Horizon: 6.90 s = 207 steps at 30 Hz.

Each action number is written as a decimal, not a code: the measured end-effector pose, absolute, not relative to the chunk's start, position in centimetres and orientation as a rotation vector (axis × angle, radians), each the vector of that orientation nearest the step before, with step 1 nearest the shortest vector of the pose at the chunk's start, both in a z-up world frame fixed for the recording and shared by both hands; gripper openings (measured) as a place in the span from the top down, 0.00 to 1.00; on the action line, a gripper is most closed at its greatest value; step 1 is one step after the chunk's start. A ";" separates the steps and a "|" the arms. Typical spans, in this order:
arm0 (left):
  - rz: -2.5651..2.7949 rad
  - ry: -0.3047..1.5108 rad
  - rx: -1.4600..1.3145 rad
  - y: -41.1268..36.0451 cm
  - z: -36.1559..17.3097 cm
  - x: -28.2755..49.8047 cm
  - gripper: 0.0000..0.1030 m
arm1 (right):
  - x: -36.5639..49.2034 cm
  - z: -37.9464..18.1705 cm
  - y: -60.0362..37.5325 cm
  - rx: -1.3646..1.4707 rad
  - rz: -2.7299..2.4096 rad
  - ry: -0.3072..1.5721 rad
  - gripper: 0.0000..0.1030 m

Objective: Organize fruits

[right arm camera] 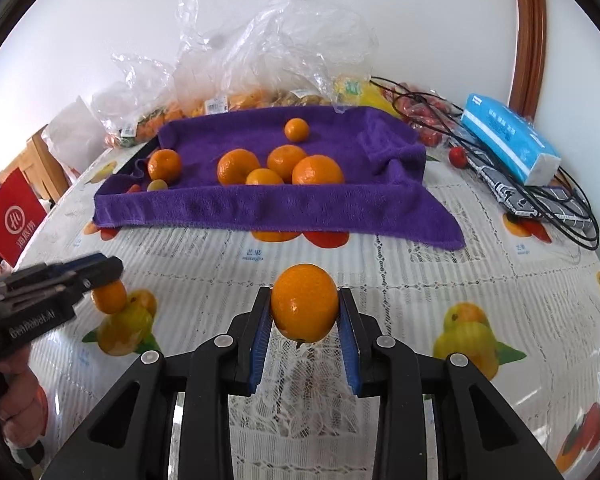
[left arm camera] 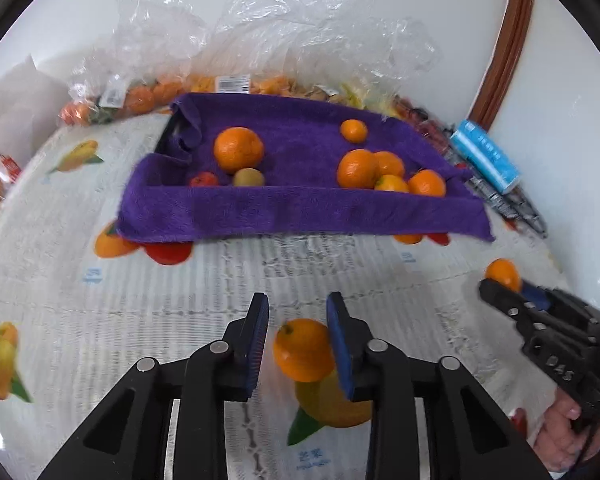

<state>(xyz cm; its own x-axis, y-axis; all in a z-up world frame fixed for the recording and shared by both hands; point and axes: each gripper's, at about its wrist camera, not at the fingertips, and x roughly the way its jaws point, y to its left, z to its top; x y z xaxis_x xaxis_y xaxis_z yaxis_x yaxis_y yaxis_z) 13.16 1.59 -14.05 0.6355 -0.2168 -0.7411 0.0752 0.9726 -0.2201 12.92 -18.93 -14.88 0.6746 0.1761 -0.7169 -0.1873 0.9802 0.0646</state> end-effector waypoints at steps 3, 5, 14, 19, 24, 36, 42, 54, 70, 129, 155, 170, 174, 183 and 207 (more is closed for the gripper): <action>-0.188 0.878 -0.196 1.6 -14.3 13.2 0.70 | 13.0 -15.3 -19.1 -0.004 0.206 0.822 0.69; -0.200 0.883 -0.197 1.4 -14.5 13.1 0.70 | 12.7 -15.5 -19.1 -0.014 0.195 0.822 0.69; -0.223 0.898 -0.151 0.1 -14.9 12.8 0.64 | 11.8 -15.7 -19.6 -0.009 0.191 0.810 0.69; -0.192 0.892 -0.105 -0.7 -14.9 13.3 0.64 | 11.5 -15.9 -19.8 -0.005 0.193 0.802 0.69; -0.165 0.898 -0.075 -1.1 -14.8 13.6 0.70 | 11.3 -16.3 -19.9 0.010 0.201 0.815 0.69; -0.103 0.811 -0.099 1.0 -11.6 12.7 0.70 | 11.9 -13.9 -19.6 0.008 0.206 0.758 0.69; -0.063 0.758 -0.101 3.1 -9.3 13.7 0.70 | 14.1 -11.2 -18.9 -0.009 0.183 0.697 0.69; 0.007 0.677 -0.150 5.5 -6.5 18.4 0.70 | 19.6 -7.7 -16.9 0.011 0.189 0.632 0.69; -0.032 0.673 -0.218 5.5 -7.4 24.9 0.70 | 26.4 -7.7 -15.9 0.021 0.179 0.628 0.69; -0.098 0.714 -0.140 2.8 -7.6 19.7 0.28 | 21.9 -6.6 -15.5 -0.007 0.152 0.670 0.47; -0.002 0.619 -0.098 1.3 -1.3 2.6 0.13 | 3.7 -1.9 -19.5 0.001 0.078 0.620 0.02; 0.008 0.622 -0.062 0.0 -0.8 2.1 0.12 | 2.2 -1.7 -21.0 0.045 0.075 0.601 0.02; 0.012 0.613 -0.057 -0.1 -0.6 1.9 0.12 | 2.1 -1.6 -20.9 0.043 0.074 0.596 0.02; 0.008 0.612 -0.059 -0.1 -0.5 1.8 0.12 | 2.1 -1.5 -20.4 0.018 0.068 0.595 0.02; 0.006 0.604 -0.066 0.7 -0.3 1.6 0.12 | 1.9 -1.0 -19.9 0.014 0.075 0.578 0.02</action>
